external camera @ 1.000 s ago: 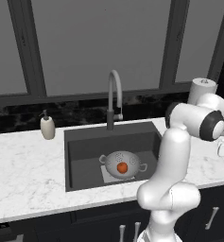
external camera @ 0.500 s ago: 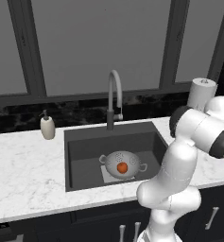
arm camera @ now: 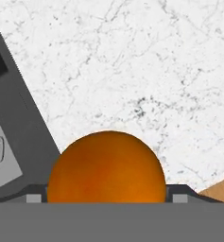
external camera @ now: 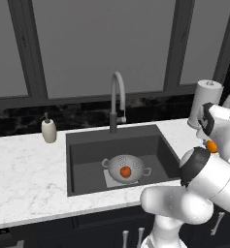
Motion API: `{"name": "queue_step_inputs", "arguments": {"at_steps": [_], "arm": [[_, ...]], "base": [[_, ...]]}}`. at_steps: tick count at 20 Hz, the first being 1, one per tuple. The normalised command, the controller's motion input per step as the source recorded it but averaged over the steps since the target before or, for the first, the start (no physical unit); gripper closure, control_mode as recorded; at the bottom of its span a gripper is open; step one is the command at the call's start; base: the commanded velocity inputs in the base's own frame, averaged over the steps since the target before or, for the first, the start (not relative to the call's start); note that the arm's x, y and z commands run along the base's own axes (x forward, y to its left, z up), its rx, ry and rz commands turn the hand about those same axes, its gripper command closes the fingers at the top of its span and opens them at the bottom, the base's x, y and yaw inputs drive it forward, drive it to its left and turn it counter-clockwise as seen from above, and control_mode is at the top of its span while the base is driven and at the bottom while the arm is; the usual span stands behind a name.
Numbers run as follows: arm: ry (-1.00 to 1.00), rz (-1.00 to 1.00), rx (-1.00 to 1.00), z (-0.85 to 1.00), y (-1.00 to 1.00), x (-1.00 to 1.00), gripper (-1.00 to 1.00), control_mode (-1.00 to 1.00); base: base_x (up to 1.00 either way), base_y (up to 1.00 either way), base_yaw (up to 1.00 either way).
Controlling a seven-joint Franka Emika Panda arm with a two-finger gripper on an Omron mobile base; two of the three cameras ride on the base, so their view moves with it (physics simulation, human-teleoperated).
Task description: Put the colander in the sink, put the orange, orange in the colander, and turn on the sink faucet and pour water over the colander.
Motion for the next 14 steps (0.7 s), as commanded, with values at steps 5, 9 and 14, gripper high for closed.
{"name": "queue_step_inputs", "arguments": {"at_steps": [5,9,14], "arm": [[-0.09,0.02,-0.19,0.03,1.00,0.21,1.00,-1.00],[0.00,0.11,-0.09,0.00,1.00,0.42,1.00,-1.00],[0.00,0.11,-0.03,0.00,0.97,0.61,1.00,-1.00]], "base": [[0.00,0.00,0.00],[0.00,0.00,0.00],[0.00,0.00,0.00]]}}
